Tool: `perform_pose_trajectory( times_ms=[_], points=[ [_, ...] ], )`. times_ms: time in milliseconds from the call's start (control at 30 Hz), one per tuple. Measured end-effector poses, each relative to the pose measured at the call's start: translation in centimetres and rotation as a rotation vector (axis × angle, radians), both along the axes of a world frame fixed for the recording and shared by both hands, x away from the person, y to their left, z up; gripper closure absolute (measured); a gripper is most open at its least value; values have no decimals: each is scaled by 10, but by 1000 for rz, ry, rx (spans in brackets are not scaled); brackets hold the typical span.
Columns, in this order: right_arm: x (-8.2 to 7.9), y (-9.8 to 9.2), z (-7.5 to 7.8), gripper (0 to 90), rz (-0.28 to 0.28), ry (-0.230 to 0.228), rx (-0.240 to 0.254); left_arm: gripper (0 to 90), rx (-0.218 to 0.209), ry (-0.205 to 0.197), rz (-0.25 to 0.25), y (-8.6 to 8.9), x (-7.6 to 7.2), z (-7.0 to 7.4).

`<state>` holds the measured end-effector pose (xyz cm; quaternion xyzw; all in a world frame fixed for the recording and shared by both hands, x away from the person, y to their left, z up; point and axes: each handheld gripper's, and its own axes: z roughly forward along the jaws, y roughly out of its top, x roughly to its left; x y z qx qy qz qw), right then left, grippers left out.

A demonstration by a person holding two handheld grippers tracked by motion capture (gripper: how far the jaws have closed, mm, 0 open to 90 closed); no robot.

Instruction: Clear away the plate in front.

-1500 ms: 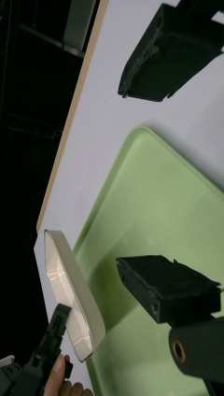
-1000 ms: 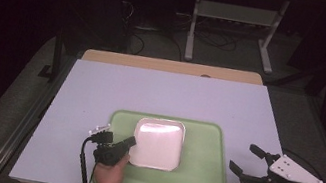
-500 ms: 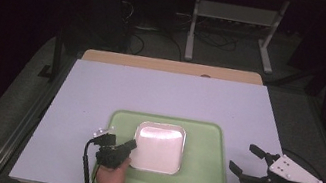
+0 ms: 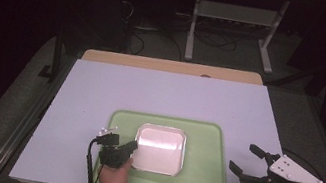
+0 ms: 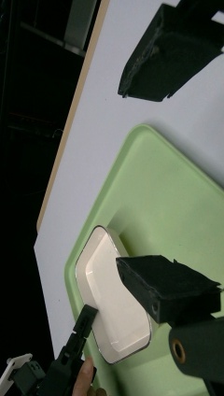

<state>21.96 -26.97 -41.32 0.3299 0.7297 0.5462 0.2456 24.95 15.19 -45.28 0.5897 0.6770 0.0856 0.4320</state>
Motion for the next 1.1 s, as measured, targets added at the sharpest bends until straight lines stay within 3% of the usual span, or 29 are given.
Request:
perform_pose_trajectory(
  times_ms=[667,900,1100],
  points=[
    [1,0,0,137,7,2,1,854,-14,11,39,-2,-4,0],
    [1,1,0,137,10,1,-1,843,-55,29,59,0,-5,-3],
    [3,4,-1,137,19,4,-8,808,-65,18,52,1,-6,-2]
  ],
)
